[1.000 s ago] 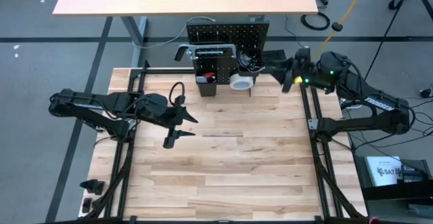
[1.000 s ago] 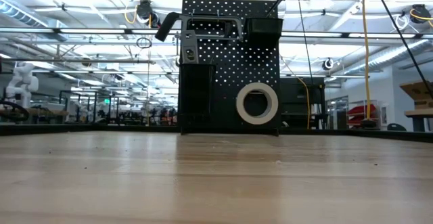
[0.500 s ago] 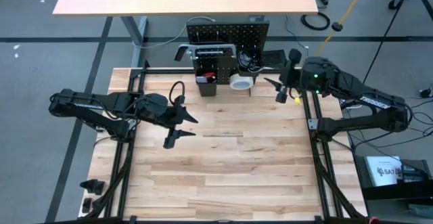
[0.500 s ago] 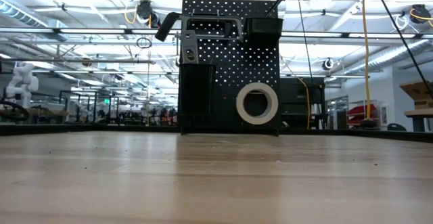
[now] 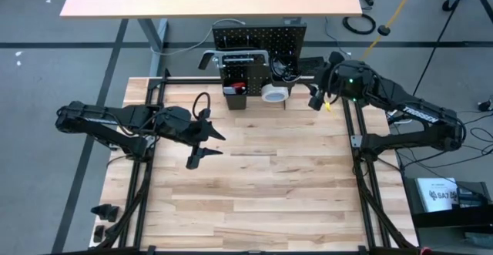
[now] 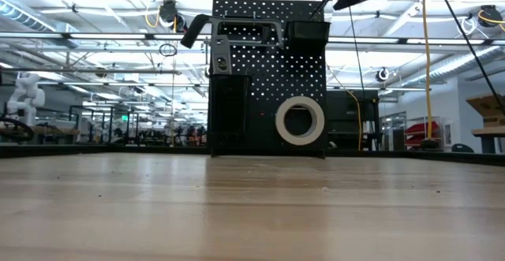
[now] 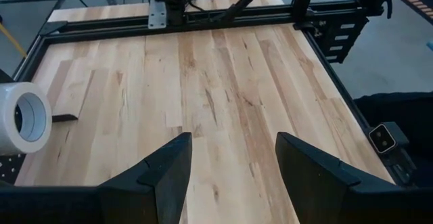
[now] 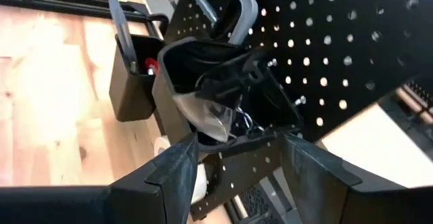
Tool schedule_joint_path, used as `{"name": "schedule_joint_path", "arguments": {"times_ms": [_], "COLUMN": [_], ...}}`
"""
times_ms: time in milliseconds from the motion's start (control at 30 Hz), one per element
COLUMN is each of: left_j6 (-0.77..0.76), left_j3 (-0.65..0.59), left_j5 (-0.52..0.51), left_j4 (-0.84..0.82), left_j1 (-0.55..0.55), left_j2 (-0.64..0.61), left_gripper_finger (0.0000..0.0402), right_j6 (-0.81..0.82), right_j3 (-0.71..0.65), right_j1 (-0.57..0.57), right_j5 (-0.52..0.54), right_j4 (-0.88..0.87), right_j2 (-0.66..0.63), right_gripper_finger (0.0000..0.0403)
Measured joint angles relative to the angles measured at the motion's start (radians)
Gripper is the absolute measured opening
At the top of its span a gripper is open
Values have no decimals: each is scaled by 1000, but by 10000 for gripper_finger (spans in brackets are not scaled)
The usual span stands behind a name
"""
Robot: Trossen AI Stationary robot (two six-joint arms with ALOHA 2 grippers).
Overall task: Hang tools onto peg board
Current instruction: Put the black safety glasses into the left black tool bin
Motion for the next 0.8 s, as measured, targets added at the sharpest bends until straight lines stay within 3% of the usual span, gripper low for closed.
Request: {"name": "schedule_joint_path", "arguments": {"times_ms": [300, 800], "left_j6": [0, -18], "left_j3": [0, 0], "left_j5": [0, 0], "left_j4": [0, -9], "left_j1": [0, 0], "left_j2": [0, 0], "left_gripper_finger": [219, 219], "right_j6": [51, 52], "right_j3": [0, 0], "right_j1": [-13, -12], "right_j5": [-29, -30], "right_j4": [-7, 63], "right_j2": [19, 50], "right_gripper_finger": [192, 107]}}
